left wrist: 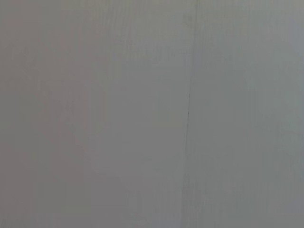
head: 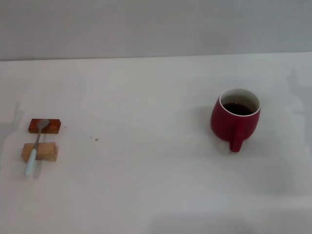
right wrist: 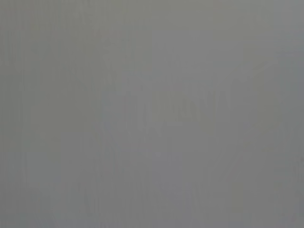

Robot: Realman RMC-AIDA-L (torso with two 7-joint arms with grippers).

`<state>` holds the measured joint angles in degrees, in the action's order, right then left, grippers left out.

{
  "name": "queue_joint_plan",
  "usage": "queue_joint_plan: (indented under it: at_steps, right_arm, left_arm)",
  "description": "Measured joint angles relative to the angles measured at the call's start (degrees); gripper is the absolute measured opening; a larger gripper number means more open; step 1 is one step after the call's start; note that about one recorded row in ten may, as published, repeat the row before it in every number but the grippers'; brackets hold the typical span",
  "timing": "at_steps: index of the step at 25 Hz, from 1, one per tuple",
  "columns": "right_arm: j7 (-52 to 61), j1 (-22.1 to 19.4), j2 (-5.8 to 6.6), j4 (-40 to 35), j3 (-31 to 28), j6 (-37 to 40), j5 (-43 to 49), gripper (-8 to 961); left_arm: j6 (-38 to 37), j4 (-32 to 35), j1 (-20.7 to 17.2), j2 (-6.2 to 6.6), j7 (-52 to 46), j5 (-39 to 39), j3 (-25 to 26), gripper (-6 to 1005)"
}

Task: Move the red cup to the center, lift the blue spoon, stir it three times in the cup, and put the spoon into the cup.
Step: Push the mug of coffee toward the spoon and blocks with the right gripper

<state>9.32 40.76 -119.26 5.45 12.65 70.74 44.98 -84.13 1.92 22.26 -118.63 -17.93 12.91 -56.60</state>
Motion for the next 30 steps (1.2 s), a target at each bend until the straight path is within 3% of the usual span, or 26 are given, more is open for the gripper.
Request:
queue_joint_plan:
  at_steps: [20,30]
  right_arm:
    - [0.00,-1.06,-0.08,0.22,0.23,0.72,0.02,684]
    - [0.00,-8.11,-0.12,3.04,0.70,8.98,0.22,643]
  left_arm:
    - [-0.50,-0.12,-0.51,-0.02,0.00,0.00,0.00,816]
    - [-0.29,-0.09,-0.47,0.09,0.00,0.00,0.27,815]
